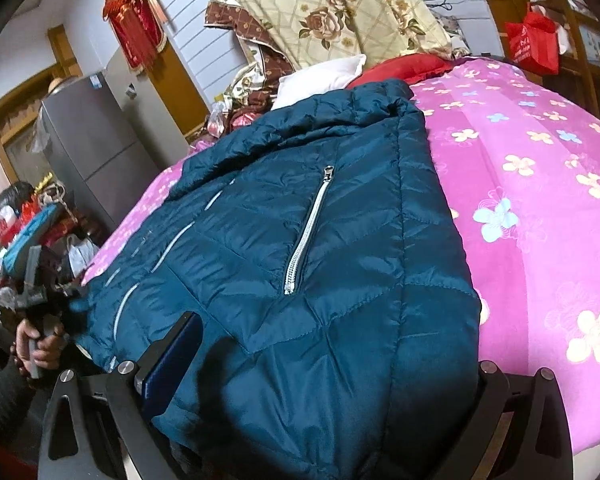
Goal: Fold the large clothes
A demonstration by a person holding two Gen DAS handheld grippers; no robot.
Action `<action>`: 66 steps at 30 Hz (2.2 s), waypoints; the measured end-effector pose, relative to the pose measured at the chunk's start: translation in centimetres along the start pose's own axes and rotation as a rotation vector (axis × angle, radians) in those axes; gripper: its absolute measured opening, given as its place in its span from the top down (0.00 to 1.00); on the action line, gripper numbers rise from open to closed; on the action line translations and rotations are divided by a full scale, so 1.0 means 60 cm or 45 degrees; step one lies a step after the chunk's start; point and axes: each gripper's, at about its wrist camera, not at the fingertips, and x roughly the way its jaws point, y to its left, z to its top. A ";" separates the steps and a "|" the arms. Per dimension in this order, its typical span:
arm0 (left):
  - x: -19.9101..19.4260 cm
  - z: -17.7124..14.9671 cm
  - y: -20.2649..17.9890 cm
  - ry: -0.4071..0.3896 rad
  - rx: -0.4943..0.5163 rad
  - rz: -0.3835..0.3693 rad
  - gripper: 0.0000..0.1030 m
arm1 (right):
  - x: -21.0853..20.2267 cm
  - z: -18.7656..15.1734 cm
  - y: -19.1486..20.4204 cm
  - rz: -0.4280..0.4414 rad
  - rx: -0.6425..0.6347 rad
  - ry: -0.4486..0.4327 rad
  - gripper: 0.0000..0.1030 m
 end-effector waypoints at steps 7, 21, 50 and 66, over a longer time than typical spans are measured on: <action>-0.009 -0.022 0.012 -0.110 -0.020 0.249 0.05 | 0.016 0.007 0.011 -0.057 -0.054 0.017 0.00; -0.010 -0.039 0.007 -0.220 -0.051 0.456 0.37 | 0.021 0.004 0.010 -0.127 -0.059 0.031 0.54; 0.018 -0.039 -0.028 -0.191 -0.137 0.734 0.29 | 0.027 0.000 0.024 -0.083 -0.061 0.000 0.27; 0.020 -0.038 -0.027 -0.183 -0.137 0.735 0.28 | 0.028 0.000 0.028 -0.198 -0.097 0.008 0.53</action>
